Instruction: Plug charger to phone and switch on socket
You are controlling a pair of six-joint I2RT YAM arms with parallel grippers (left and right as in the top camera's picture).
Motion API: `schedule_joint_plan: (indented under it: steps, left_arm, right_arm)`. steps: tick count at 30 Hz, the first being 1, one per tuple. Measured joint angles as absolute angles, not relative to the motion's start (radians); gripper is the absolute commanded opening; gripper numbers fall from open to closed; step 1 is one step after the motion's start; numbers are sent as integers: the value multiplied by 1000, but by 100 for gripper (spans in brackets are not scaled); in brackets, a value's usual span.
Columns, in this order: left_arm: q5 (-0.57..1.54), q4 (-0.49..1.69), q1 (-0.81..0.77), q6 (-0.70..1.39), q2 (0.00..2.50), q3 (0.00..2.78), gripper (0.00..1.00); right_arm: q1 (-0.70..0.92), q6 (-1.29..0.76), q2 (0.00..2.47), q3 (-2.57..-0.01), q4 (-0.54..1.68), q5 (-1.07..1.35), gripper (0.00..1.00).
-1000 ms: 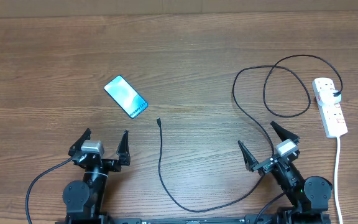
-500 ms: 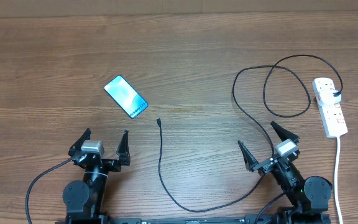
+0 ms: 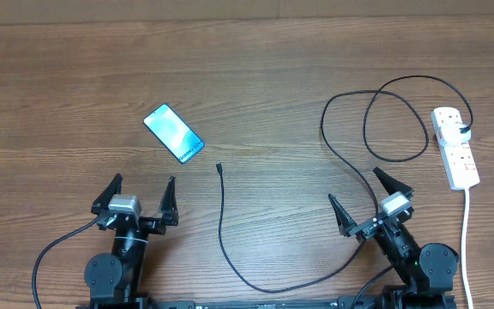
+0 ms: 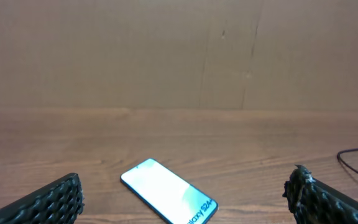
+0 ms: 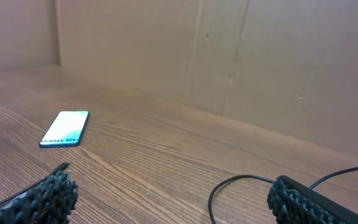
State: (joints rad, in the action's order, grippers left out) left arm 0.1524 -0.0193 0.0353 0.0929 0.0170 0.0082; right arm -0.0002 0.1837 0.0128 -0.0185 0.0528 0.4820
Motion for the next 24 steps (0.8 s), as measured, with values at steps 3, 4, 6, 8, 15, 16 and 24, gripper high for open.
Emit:
schedule_joint_plan:
  steps: [3,4,6,8,15,16,24]
  left_arm:
    - [157,0,35,93,17,8,100]
    - [162,1,35,94,17,8,100]
    - [172,47,35,105,17,17,100]
    - [170,129,35,125,18,40,100]
    - [140,403,35,155,205,371,100]
    - [138,427,35,154,252,431,100]
    - [195,778,37,155,803,1062,100]
  right_arm:
    - [0,184,13,-19,53,482,100]
    - [0,184,13,-19,52,482,100]
    - [0,184,13,-19,53,482,100]
    - [0,184,13,-19,52,482,100]
    - [0,184,13,-19,52,482,100]
    - [0,184,13,-19,52,482,100]
    - [0,184,13,-19,52,482,100]
